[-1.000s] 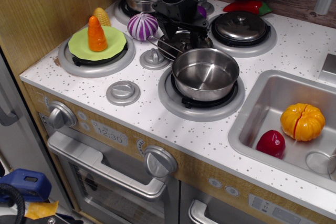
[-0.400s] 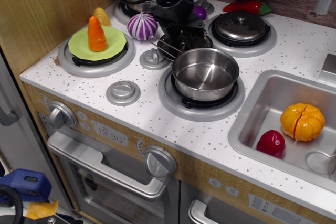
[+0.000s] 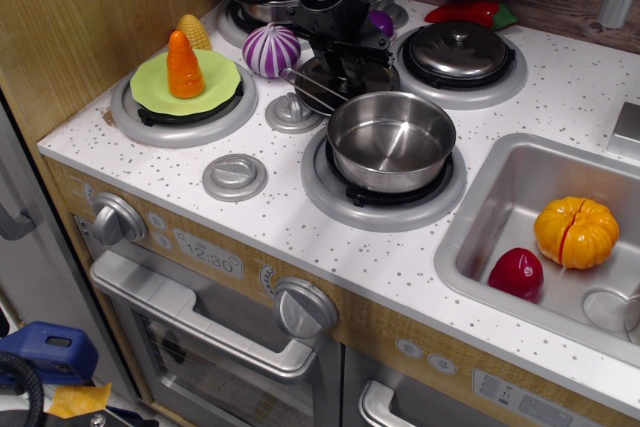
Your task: Put lid on pot or pan
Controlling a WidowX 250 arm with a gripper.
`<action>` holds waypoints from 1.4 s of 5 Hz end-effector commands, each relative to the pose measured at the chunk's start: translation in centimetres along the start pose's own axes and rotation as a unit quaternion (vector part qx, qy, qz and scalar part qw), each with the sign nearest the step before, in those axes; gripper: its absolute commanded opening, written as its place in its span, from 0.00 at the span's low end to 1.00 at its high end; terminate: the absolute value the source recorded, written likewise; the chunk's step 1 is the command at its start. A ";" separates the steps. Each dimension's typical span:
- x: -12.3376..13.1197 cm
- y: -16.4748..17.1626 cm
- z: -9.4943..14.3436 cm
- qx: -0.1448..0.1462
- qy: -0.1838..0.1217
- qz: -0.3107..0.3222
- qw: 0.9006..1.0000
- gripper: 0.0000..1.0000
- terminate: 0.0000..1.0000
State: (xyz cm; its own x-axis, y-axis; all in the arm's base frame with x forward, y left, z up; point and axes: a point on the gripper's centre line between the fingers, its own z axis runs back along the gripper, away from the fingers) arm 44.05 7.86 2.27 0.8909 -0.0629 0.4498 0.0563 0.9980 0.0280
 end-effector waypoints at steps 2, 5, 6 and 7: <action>4.8 -0.6 3.2 0.011 -0.078 -0.016 0.997 0.00 0.00; 7.3 -3.4 7.1 0.043 -0.087 -0.002 0.995 0.00 0.00; 7.3 -4.1 7.9 0.047 -0.078 0.009 0.996 0.00 0.00; 6.0 -4.8 8.2 0.047 -0.069 0.040 0.996 0.00 0.00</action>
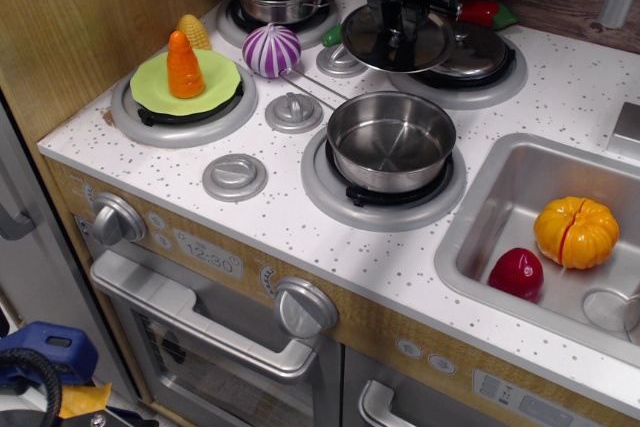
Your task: Put lid on pot or pan
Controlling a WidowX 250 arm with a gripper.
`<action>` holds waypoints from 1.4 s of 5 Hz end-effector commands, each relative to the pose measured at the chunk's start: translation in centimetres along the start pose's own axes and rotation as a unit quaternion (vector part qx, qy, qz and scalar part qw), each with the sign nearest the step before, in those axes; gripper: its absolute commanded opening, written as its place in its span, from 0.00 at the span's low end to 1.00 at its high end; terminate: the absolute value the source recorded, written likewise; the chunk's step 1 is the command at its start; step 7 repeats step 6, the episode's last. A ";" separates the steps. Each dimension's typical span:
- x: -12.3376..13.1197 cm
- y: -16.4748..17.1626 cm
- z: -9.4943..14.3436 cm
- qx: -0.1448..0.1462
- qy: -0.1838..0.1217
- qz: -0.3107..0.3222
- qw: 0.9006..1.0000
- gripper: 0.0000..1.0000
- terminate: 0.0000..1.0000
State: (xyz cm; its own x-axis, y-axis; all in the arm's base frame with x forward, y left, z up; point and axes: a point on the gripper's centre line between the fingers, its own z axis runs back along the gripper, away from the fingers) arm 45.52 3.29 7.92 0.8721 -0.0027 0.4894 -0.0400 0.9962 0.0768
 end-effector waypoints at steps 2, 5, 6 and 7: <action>-0.5 -1.5 6.1 0.014 -0.024 0.061 0.998 0.00 0.00; -5.5 -3.4 5.6 -0.009 -0.014 0.128 0.992 0.00 0.00; -6.5 -3.3 5.1 -0.018 -0.012 0.136 0.991 0.00 1.00; -6.5 -3.3 5.1 -0.018 -0.012 0.136 0.991 0.00 1.00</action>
